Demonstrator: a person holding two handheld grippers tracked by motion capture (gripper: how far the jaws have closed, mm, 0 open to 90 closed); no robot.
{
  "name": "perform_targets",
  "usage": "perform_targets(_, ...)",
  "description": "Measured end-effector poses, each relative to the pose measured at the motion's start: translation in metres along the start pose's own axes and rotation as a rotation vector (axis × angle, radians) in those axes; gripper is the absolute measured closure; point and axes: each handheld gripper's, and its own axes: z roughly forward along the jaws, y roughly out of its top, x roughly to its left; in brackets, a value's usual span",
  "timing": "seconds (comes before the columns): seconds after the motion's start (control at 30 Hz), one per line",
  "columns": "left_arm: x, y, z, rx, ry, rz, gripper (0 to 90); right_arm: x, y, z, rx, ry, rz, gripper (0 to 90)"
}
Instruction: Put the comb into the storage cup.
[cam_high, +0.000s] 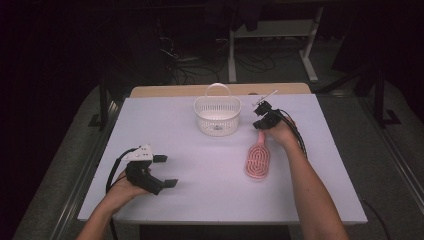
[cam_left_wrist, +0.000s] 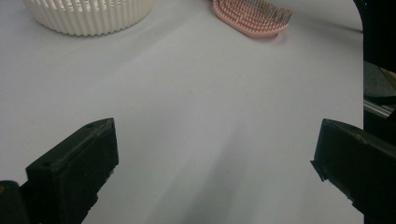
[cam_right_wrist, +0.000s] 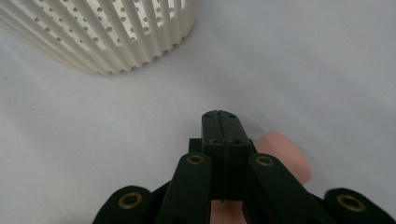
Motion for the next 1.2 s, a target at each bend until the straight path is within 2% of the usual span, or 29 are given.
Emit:
perform_targets(0.57, -0.001, 0.0, 0.001, 0.003, -0.002, 0.001, 0.0, -0.012, -0.019, -0.008, 0.009, -0.025, 0.031, 88.9)
perform_targets(1.2, -0.002, 0.001, 0.002, 0.008, -0.006, 0.009, 0.0, -0.022, -0.054, -0.025, 0.007, -0.045, 0.059, 88.9)
